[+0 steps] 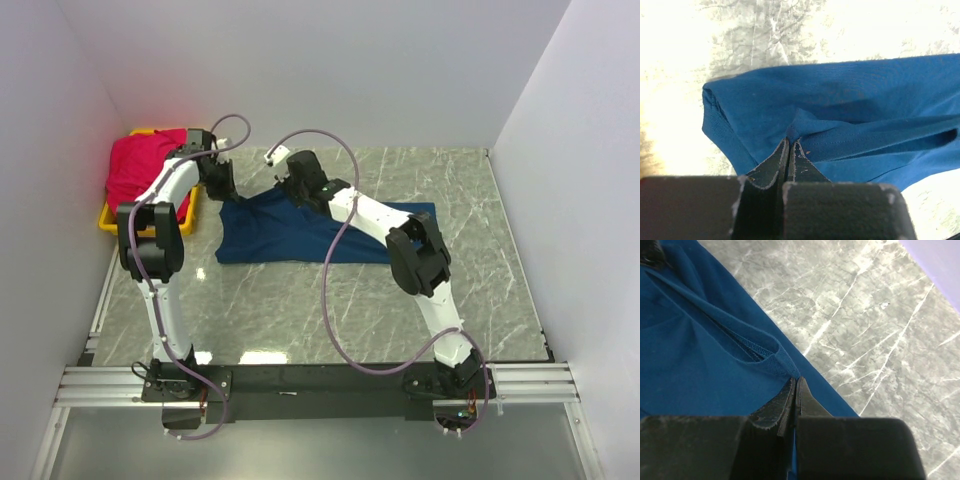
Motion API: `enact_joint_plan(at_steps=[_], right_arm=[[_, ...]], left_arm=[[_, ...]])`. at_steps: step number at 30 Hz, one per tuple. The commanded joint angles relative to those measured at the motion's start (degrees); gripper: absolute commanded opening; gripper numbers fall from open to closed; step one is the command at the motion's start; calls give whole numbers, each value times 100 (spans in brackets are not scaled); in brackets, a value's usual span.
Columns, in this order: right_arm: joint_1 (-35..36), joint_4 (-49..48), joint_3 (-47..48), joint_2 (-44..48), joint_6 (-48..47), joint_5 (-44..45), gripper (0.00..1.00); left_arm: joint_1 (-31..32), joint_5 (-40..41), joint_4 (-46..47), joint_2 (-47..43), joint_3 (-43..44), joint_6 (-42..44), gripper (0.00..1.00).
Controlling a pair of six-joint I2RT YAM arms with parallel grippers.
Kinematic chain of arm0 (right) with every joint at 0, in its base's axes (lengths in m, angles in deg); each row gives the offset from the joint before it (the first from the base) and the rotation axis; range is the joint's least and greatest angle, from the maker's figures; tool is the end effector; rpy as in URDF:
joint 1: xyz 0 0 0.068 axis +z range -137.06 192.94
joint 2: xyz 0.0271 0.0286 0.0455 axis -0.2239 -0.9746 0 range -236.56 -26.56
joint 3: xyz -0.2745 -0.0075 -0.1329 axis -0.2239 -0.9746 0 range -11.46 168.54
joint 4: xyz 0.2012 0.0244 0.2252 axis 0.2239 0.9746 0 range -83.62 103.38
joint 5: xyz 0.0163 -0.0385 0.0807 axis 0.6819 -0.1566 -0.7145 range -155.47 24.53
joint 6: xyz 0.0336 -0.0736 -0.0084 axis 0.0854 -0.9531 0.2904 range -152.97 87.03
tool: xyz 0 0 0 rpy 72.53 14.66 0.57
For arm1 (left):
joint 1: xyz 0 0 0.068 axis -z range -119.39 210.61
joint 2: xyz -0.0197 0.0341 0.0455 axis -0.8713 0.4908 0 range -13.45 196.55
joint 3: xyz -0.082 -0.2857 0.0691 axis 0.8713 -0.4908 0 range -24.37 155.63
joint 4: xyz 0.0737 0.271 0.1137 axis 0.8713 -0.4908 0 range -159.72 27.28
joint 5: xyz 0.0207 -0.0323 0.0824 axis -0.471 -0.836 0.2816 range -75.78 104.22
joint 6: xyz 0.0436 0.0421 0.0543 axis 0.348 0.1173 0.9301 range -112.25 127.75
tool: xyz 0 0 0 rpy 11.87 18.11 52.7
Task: Fold and stack the t-shirts
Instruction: Fold the tshirt
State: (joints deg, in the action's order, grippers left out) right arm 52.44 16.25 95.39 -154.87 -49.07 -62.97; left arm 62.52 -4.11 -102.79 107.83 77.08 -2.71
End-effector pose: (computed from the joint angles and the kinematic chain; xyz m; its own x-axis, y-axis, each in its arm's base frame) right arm 0.4791 0.3912 0.2218 -0.2173 -0.5382 -0.8143 -0.6942 0.6717 -0.2587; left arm 0.5362 -0.0401 0.2041 -0.8846 -0.1429 -0.4438 0.0291 0.9330 -0.3586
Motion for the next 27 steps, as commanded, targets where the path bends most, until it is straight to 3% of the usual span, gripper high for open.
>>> enact_joint_plan(at_steps=[1,9,27], right_arm=[[-75,-205,302,-124,19,163,0],[-83,-275,127,-195,-69,295,0],[-145,-925,-1509,983,-192,-232,0]], left_arm=[[-51,136,79,-165,165,-62,1],[-77,75,96,-516,-151,9,1],[-77,75,44,-1536,-1751,35,1]])
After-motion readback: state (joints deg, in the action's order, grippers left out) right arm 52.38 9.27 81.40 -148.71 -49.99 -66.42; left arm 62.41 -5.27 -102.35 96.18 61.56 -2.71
